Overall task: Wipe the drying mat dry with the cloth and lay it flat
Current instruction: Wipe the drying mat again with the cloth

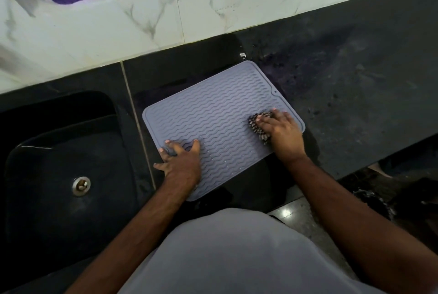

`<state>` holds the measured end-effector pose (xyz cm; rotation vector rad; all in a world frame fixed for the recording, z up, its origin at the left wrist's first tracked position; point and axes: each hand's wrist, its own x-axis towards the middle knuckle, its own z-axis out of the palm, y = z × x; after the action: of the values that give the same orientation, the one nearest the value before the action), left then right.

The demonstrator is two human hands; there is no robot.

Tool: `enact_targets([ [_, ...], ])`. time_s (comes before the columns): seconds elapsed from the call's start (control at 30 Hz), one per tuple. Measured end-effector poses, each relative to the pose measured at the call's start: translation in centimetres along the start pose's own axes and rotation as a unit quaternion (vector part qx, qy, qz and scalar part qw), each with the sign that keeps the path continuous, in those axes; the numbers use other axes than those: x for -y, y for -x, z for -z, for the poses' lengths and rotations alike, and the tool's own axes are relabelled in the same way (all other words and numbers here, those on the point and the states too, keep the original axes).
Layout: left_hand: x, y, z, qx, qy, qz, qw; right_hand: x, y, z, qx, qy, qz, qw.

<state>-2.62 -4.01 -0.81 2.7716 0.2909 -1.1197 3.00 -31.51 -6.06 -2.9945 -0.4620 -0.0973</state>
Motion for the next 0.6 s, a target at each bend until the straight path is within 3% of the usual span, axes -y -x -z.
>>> enact_targets([
  [0.1, -0.1, -0.3, -0.1, -0.008, 0.02, -0.002, 1.0, -1.2, -1.2, 1.1, 0.003, -0.019, -0.102, 0.995],
  [0.23, 0.2, -0.3, -0.4, -0.015, 0.026, -0.004, 1.0, 0.0, -3.1, 3.9, -0.028, -0.143, -0.232, 0.962],
  [0.33, 0.5, -0.5, -0.6, -0.016, 0.028, -0.01, 0.999, 3.7, -1.9, 5.4, -0.058, -0.206, -0.133, 0.968],
  [0.5, 0.4, -0.9, -0.8, -0.034, 0.042, -0.012, 0.998, 13.0, 3.8, 2.0, 0.135, -0.21, 0.097, 0.963],
  [0.6, 0.3, -1.0, -0.9, -0.053, 0.051, -0.006, 0.997, 14.4, 6.2, -1.1, 0.157, -0.192, 0.14, 0.959],
])
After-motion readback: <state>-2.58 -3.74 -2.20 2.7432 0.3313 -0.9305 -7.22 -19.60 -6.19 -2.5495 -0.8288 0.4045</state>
